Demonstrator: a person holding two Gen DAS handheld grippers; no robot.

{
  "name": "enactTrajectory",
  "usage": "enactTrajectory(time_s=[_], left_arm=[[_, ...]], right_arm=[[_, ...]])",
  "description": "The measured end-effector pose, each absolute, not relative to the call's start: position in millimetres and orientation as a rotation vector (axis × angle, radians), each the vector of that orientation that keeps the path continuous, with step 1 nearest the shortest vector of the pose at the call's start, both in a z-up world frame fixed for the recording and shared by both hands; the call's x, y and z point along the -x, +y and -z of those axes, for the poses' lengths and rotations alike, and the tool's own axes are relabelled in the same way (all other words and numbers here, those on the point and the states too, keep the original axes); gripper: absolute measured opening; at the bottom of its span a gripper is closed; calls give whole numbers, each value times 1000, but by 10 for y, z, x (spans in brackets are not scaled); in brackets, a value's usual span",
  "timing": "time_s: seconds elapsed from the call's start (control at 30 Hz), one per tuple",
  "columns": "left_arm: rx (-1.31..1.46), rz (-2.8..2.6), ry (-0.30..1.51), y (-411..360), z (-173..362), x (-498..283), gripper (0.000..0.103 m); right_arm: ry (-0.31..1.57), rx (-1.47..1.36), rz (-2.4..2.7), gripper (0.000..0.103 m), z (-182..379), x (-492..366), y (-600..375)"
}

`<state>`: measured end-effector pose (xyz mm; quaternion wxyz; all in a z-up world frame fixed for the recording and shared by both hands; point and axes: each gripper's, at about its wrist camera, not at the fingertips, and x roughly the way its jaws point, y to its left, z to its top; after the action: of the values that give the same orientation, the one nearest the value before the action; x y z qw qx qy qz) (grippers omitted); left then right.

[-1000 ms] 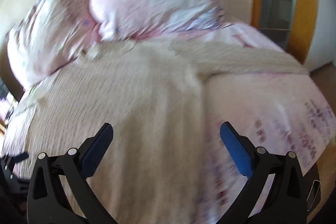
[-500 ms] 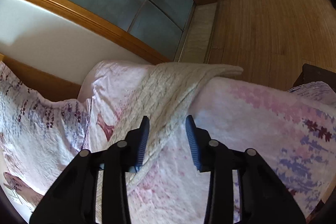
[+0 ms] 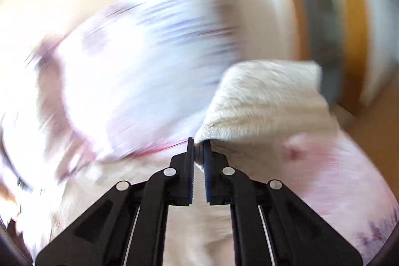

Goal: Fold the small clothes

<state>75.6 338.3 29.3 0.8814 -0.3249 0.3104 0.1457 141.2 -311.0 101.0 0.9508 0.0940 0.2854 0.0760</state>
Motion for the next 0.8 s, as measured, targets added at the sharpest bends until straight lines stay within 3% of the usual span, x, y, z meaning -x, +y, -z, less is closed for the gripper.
enactTrajectory(time_s=[0.1,0.13,0.2,0.3,0.47,0.6,0.77,0.8], left_arm=[[864,-306,644,3618,-107,-742,88],[918,-299,642,3685,-51,-730,81],[971,-306,603,3798,-38,-698,81],[1001,-337,609,3979,-31,-776,76],[1088,-381,585,4326,15,-981,63],[1143,-418,583,4572,88,-1121,39],[1139,-434,606,4651,83,-1275,30],[1132,-443,621,4649,88,-1313,13]], right_arm=[[752,46,-347,74,-583,-1430,-1910],[755,121,-364,74,-477,-1374,-1667],[716,207,-360,76,-401,-1240,-1453],[713,124,-355,88,-454,-1190,-1597],[728,26,-234,91,-577,-1188,-2181],[753,-55,-177,91,-606,-1177,-2498],[726,-79,-132,93,-609,-1126,-2707],[728,-88,-125,93,-583,-1122,-2753]])
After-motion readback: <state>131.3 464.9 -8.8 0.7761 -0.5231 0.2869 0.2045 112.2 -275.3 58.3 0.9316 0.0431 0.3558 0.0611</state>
